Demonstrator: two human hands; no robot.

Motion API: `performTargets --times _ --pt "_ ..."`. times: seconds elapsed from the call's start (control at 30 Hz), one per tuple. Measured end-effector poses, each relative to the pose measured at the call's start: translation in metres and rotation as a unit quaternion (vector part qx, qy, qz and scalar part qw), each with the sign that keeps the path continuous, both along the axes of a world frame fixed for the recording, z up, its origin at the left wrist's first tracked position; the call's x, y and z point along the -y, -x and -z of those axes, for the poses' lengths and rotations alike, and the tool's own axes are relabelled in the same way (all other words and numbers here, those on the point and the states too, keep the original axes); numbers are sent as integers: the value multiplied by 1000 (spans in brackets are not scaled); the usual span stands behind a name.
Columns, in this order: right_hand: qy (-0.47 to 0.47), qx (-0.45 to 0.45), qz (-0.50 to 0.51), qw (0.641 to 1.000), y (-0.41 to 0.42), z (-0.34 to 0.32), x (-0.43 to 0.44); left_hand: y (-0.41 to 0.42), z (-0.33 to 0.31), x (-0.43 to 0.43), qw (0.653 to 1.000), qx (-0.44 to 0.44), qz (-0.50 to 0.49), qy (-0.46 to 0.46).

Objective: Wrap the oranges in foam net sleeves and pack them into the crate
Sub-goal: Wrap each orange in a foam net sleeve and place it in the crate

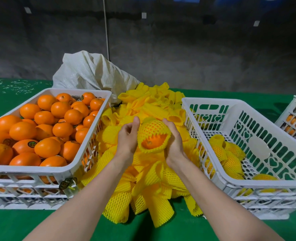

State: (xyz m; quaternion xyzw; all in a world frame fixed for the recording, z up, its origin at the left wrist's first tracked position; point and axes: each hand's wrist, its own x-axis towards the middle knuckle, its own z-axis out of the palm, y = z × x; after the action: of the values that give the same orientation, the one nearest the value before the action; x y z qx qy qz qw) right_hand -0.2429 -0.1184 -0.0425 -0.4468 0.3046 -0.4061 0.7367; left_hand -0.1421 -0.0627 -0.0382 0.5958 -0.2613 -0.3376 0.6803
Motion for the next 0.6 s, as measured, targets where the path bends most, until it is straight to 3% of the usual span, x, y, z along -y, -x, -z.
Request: performTargets --times 0.1,0.2,0.3,0.43,0.53,0.6 --pt "126 -62 18 990 4 -2 5 -5 -7 -4 970 -159 166 -79" --pt "192 -64 -8 979 7 -5 5 -5 -11 -1 940 -244 229 -59" --pt "205 -96 -24 974 8 -3 7 -5 -13 1 946 -194 257 -41" --pt "244 -150 33 957 9 -1 6 0 -14 0 961 -103 251 -51" --pt "310 -153 86 934 16 3 -1 5 -17 3 976 -104 184 -48" --pt "387 -160 64 906 20 5 -8 6 -18 5 979 -108 166 -52"
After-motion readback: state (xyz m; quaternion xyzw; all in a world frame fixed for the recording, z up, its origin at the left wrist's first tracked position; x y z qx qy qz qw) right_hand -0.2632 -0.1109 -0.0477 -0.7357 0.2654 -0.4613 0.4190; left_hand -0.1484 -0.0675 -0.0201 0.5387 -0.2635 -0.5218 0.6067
